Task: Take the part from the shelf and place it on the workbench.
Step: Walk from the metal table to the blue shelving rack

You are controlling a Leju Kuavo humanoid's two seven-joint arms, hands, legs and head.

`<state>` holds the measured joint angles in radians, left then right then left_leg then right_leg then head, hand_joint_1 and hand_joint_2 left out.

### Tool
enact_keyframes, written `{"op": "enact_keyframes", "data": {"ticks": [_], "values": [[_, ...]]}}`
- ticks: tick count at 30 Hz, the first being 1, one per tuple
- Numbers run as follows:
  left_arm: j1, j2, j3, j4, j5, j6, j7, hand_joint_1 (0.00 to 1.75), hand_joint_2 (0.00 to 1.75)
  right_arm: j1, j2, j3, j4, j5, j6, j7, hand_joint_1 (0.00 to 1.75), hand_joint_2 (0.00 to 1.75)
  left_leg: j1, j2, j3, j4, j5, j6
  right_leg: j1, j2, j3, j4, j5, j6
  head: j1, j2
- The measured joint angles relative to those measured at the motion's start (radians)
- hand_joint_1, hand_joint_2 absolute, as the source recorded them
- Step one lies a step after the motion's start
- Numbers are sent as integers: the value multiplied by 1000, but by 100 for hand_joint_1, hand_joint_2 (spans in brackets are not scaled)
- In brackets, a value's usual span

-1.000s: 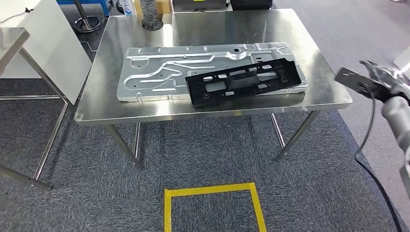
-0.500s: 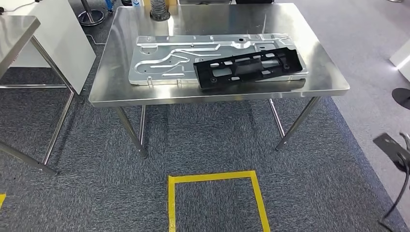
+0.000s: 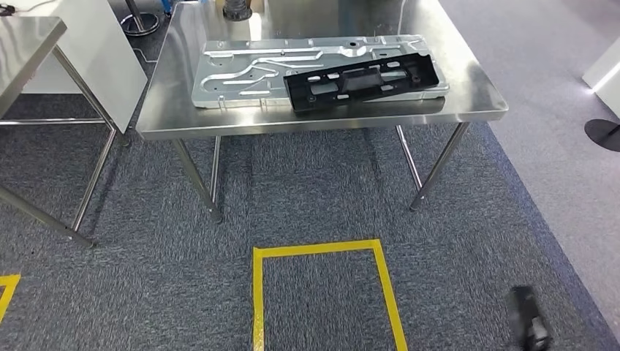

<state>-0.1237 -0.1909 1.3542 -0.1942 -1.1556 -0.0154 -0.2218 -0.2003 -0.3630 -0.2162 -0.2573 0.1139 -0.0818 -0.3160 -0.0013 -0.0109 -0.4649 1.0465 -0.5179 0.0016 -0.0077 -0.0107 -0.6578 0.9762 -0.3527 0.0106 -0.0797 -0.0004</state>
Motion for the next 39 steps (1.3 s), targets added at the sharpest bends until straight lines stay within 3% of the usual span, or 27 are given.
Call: {"op": "enact_keyframes", "data": {"ticks": [1, 2, 4, 5, 6, 8, 9, 10, 11, 12, 13, 15, 16, 17, 19, 20, 22, 24, 25, 26, 27, 29, 31, 35, 36, 39], "values": [[-3, 0, -1, 0, -2, 2, 1, 0, 0, 15, 45, -21, 5, -17, 11, 1, 0, 0, -2, -1, 47, -67, -20, 3, -2, 0, -5, 1, 11, 5, 0, 0], [-5, 0, -2, 0, -5, 5, 2, 0, 0, 28, 87, -42, 10, -36, 21, 4, 0, 0, -5, 0, 72, -107, -33, 8, -4, 0, -7, 0, 22, 11, 0, 0], [-7, 0, -3, 0, -8, 10, 5, 0, 0, 47, 165, -87, 20, -81, 35, 16, 0, 0, -8, 6, 63, -118, -18, 23, -8, 3, -11, -4, 33, 21, 0, 0], [-8, 1, -4, 0, -10, 12, 6, 0, 0, 55, 197, -111, 25, -102, 37, 22, 0, 0, -8, 11, 53, -120, -5, 32, -9, 5, -19, 9, 10, 24, 0, 0], [-9, 1, -4, 0, -11, 14, 7, 0, 0, 63, 229, -134, 29, -121, 38, 28, 0, 0, -7, 15, 40, -122, 10, 39, -11, 7, -31, 43, -34, 26, 0, 0], [-10, 2, -5, 0, -14, 15, 7, 0, 0, 75, 283, -178, 37, -160, 44, 36, 0, 0, -10, 20, 6, -120, 37, 46, -14, 8, -64, 171, -152, 28, 0, 0], [-11, 2, -6, 0, -16, 16, 7, 0, 0, 80, 308, -198, 39, -178, 48, 38, 0, 0, -12, 22, -12, -117, 50, 46, -14, 8, -76, 241, -186, 30, 0, 0], [-11, 3, -6, 0, -17, 18, 6, 0, 0, 83, 329, -217, 42, -192, 52, 39, 0, 0, -14, 25, -32, -112, 62, 45, -15, 9, -78, 295, -192, 31, 0, 0], [-11, 3, -7, 0, -19, 21, 6, 0, 0, 87, 349, -233, 44, -200, 53, 41, 0, 0, -15, 26, -52, -106, 72, 43, -15, 9, -66, 318, -173, 31, 0, 0], [-11, 3, -9, 0, -22, 24, 6, 0, 0, 91, 366, -247, 46, -199, 50, 45, 0, 0, -16, 27, -74, -98, 81, 41, -15, 8, -37, 307, -145, 29, 0, 0], [-11, 3, -11, 0, -25, 27, 4, 0, 0, 94, 381, -255, 47, -191, 43, 49, 0, 0, -17, 27, -95, -89, 89, 38, -14, 8, 11, 260, -123, 26, 0, 0], [-10, 3, -18, 0, -29, 30, -1, 0, 0, 97, 406, -261, 49, -167, 23, 64, 0, 0, -19, 28, -127, -70, 100, 30, -10, 5, 138, 100, -147, 17, 0, 0], [-10, 3, -21, 0, -31, 30, -3, 0, 0, 99, 417, -261, 50, -155, 13, 73, 0, 0, -20, 29, -134, -62, 104, 24, -7, 4, 184, 35, -171, 12, 0, 0], [-10, 3, -24, 0, -32, 30, -6, 0, 0, 100, 427, -261, 51, -145, 5, 82, 0, 0, -19, 31, -137, -57, 109, 18, -2, 3, 210, -6, -192, 7, 0, 0], [-10, 3, -28, 0, -37, 33, -7, 0, 0, 106, 444, -261, 53, -136, -3, 96, 0, 0, -15, 32, -139, -52, 115, 5, -2, 1, 211, -19, -188, -6, 0, 0], [-10, 3, -29, 0, -40, 36, -6, 0, 0, 109, 450, -262, 54, -135, -4, 101, 0, 0, -13, 29, -145, -39, 103, -1, -2, 1, 208, -21, -180, -14, 0, 0], [-7, 3, -30, 0, -45, 42, -2, 0, 0, 113, 460, -263, 55, -134, -4, 104, 0, 0, -7, 23, -177, 45, 36, -12, -4, -1, 196, -24, -165, -26, 0, 0], [-5, 3, -31, 0, -47, 45, 2, 0, 0, 118, 463, -264, 56, -131, -3, 107, 0, 0, -1, 20, -224, 182, -43, -22, -2, 0, 179, -22, -153, -29, 0, 0], [-4, 3, -32, 0, -48, 46, 5, 0, 0, 121, 464, -264, 56, -129, -4, 109, 0, 0, 1, 20, -236, 228, -59, -26, -2, 1, 171, -19, -148, -28, 0, 0], [-3, 3, -32, 0, -49, 48, 8, 0, 0, 124, 464, -264, 57, -127, -4, 112, 0, 0, 3, 20, -230, 239, -55, -28, -2, 2, 165, -16, -145, -27, 0, 0], [-3, 3, -33, 0, -50, 53, 12, 0, 0, 126, 464, -264, 57, -126, -6, 115, 0, 0, 5, 20, -204, 206, -33, -28, -2, 3, 160, -12, -143, -25, 0, 0], [-3, 3, -35, 0, -51, 72, 22, 0, 87, 128, 465, -264, 58, -120, -13, 121, 0, 87, 5, 19, -111, 60, 20, -21, -2, 4, 155, -7, -143, -21, 0, 0], [-3, 3, -36, 0, -54, 96, 33, 0, 175, 127, 466, -264, 58, -109, -22, 124, 0, 175, 2, 17, -48, -49, 40, -13, -1, 6, 151, -4, -140, -14, 0, 0], [-1, 0, -37, 0, -58, 123, 47, 0, 175, 124, 469, -261, 58, -76, -37, 113, 0, 0, 1, 19, -42, -83, 46, 10, -1, 7, 142, 7, -145, 7, 0, 0], [-2, -2, -37, 0, -59, 128, 50, 0, 175, 122, 470, -259, 58, -66, -39, 107, 0, 0, 3, 20, -42, -89, 51, 18, -2, 8, 130, 34, -164, 11, 0, 0], [-4, -7, -37, 0, -60, 134, 63, 0, 175, 115, 470, -246, 58, -40, -29, 91, 0, 131, 1, 24, -48, -93, 58, 30, -5, 10, 37, 227, -260, 17, 0, 0]]}}
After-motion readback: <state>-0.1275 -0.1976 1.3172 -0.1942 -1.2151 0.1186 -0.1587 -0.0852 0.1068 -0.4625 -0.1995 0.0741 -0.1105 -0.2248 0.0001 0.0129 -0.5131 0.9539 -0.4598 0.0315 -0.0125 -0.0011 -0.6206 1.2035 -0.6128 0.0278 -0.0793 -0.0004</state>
